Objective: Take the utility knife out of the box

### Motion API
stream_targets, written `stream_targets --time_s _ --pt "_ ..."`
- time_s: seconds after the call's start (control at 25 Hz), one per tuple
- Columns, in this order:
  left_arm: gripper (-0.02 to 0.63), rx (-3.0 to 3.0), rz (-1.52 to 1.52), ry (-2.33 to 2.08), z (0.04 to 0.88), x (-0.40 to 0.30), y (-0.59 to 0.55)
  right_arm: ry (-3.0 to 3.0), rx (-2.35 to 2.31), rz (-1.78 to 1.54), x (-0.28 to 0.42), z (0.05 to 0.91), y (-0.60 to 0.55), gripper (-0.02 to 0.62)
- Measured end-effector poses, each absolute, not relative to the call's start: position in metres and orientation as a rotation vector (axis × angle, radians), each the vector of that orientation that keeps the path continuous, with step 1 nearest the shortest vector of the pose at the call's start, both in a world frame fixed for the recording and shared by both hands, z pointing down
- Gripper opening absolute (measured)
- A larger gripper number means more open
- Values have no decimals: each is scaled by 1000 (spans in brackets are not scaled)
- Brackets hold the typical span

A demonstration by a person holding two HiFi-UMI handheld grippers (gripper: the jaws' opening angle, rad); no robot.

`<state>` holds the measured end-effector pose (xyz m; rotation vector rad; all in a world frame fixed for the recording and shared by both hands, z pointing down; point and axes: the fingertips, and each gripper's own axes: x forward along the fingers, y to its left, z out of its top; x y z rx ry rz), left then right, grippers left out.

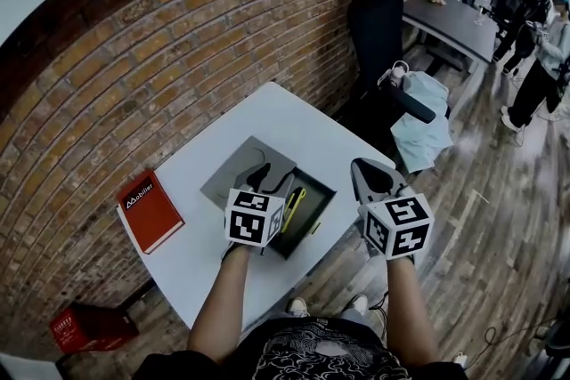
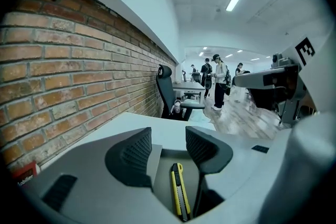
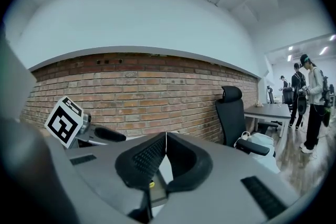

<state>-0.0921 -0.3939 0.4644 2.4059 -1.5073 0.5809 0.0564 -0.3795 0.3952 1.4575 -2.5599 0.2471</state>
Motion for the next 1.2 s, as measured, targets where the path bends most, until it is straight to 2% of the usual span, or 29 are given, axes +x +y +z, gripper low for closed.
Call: stream_targets --time_s 0.68,1.2 --pt "204 2259 903 -1215 588 -73 -379 -2521 1441 307 54 420 -385 21" --pt "207 2143 1055 -1155 631 -71 -378 -2480 1489 334 72 429 -384 20"
